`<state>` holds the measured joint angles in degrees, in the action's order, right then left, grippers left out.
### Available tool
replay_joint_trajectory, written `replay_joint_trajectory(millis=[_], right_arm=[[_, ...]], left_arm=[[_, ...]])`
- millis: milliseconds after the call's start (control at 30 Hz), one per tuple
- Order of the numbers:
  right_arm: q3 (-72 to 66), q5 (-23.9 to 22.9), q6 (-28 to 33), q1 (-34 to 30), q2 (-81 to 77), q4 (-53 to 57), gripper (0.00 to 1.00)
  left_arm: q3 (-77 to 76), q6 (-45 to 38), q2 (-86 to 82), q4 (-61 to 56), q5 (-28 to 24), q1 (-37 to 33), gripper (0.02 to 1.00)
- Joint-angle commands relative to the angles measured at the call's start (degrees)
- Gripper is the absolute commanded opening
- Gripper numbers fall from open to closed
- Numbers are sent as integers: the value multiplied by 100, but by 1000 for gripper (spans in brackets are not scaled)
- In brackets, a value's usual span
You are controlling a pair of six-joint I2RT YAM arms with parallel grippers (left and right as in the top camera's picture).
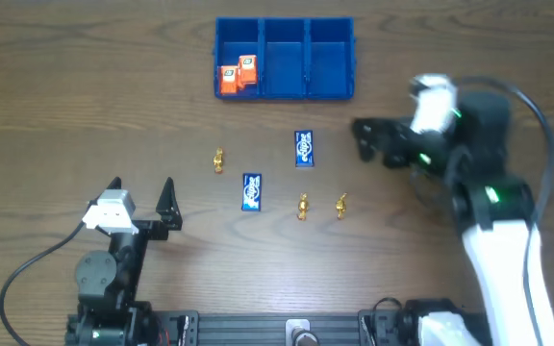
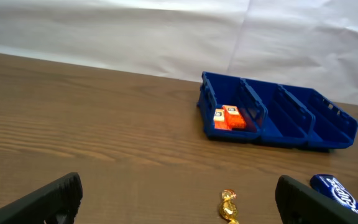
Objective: Sort Candies Into Trays
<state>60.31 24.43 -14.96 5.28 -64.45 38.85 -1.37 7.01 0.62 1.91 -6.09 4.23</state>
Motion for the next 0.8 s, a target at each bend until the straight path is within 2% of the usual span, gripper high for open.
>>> replay_joint_trajectory(millis=[33,167,400,567,800], right_arm=[[1029,-341,-492,1281,-1410,621,998],[1641,-542,-992,2323,-2588,953,998],[2031,-1755,-2133,3709,-3989,1123,1000],[2227,-2216,-2662,4122,-4701,1196,982],[2664,-2704,-3222,4242,-5499,1296,956]], left_arm=[[109,-81,-26,197,-87,-20,996],[109,-81,-26,197,-87,-20,998],[109,-81,-26,197,-85,-20,998],[109,-81,-26,197,-87,-20,998],[109,-81,-26,197,-87,-20,998]])
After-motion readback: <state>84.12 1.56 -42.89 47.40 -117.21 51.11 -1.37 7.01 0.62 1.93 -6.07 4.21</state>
